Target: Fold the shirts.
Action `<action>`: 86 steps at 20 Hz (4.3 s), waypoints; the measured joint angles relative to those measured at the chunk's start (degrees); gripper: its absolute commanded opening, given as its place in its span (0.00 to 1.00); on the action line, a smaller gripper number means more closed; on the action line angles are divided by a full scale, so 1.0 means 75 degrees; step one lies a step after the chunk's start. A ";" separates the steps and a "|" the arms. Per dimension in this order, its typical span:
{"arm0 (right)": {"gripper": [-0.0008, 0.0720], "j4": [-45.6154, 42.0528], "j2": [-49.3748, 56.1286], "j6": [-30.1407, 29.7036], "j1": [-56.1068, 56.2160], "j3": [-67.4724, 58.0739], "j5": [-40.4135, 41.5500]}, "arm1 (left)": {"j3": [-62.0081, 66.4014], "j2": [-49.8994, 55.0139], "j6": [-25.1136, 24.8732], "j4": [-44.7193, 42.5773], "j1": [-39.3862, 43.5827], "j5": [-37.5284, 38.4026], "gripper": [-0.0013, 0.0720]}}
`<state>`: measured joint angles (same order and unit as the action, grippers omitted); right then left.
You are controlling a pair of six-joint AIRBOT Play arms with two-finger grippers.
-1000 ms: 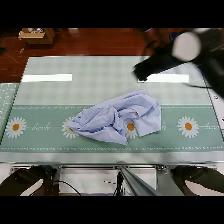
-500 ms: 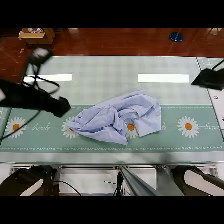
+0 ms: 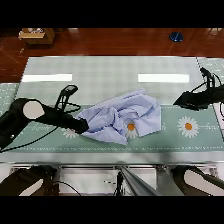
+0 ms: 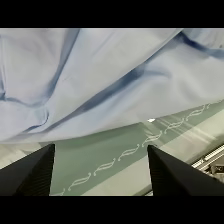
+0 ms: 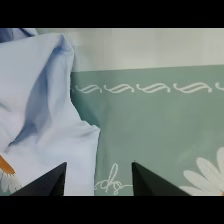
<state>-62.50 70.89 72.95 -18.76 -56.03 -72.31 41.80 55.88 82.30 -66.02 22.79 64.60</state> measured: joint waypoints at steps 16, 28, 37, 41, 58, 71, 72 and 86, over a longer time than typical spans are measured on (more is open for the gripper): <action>0.67 0.0297 0.0000 -0.0318 0.0044 0.0184 0.0286 | -0.0125 0.1644 -0.0714 0.0181 0.0000 -0.1358 0.93; 0.68 0.0265 0.0000 -0.0318 0.0044 0.0184 0.0204 | -0.0125 0.2066 -0.1239 0.0691 0.0000 -0.1046 0.05; 0.68 0.0697 0.0443 -0.0784 -0.0356 0.0944 0.0475 | -0.0122 0.2072 -0.1332 0.0804 0.0000 -0.0959 0.05; 0.68 0.1215 0.0801 -0.1166 0.0108 0.1201 0.1282 | -0.0029 0.2049 -0.1343 0.0807 0.0000 -0.0883 0.05; 0.04 0.0906 -0.0810 -0.1431 0.1183 -0.1061 0.2247 | 0.5587 0.1425 -0.1311 0.0784 -0.1326 -0.0545 0.04; 0.04 0.0501 -0.3179 -0.0315 0.0801 -0.5505 0.1792 | 0.9282 -0.0729 -0.0839 0.1058 -0.2072 -0.0393 0.04; 0.04 0.0495 -0.3203 -0.0233 0.0796 -0.5779 0.1751 | 0.9311 -0.0912 -0.0807 0.1157 -0.2075 -0.0411 0.04; 0.04 -0.0901 -0.1236 0.0423 0.2046 -0.7192 -0.0149 | 0.7414 -0.1498 0.0836 0.0184 -0.2078 0.2833 0.04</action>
<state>-69.25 61.63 76.12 -3.42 -109.97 -73.43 97.41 44.64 88.58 -64.64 7.20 85.84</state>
